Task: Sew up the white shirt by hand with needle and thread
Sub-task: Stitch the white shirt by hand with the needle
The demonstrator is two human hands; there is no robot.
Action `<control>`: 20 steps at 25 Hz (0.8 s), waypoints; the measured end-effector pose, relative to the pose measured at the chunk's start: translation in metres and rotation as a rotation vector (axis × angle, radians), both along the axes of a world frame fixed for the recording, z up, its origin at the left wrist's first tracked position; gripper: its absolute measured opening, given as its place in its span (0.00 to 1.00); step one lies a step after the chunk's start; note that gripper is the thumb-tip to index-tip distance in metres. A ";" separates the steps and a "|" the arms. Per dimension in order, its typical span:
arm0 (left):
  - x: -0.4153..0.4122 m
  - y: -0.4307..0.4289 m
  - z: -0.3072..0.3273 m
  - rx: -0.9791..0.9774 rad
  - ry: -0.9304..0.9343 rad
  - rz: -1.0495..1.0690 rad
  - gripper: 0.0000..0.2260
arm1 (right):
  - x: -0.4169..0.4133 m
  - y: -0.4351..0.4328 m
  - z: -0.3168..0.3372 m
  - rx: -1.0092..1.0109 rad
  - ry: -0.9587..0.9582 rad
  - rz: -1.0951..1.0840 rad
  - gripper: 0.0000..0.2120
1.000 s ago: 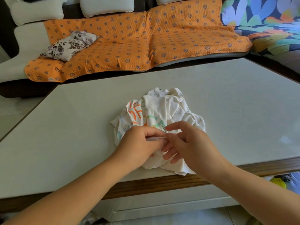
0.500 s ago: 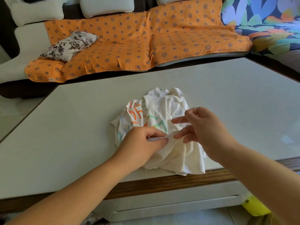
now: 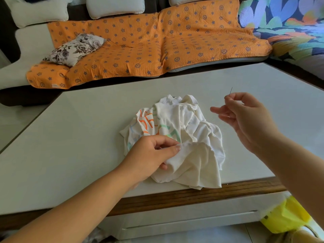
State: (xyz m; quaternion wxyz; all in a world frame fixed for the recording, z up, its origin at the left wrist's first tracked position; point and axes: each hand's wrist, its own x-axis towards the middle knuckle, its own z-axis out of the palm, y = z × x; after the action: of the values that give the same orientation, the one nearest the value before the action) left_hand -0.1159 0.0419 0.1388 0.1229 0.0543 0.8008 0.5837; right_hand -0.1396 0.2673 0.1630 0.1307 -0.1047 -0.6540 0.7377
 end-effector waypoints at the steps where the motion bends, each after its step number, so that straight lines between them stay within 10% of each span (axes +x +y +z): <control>1: 0.000 0.000 0.000 0.001 0.003 -0.002 0.03 | -0.001 0.001 -0.002 0.134 0.015 -0.031 0.05; 9: -0.001 -0.004 -0.002 -0.046 0.025 -0.023 0.03 | 0.013 -0.008 -0.002 0.774 0.027 0.009 0.05; 20: -0.004 -0.011 0.004 -0.019 0.095 -0.053 0.05 | 0.050 -0.044 -0.002 0.637 -0.136 0.442 0.10</control>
State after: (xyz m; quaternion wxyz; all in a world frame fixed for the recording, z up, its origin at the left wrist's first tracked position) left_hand -0.1203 0.0313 0.1427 0.1005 0.1020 0.8094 0.5695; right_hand -0.0894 0.2229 0.1606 -0.0489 0.0358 -0.8641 0.4997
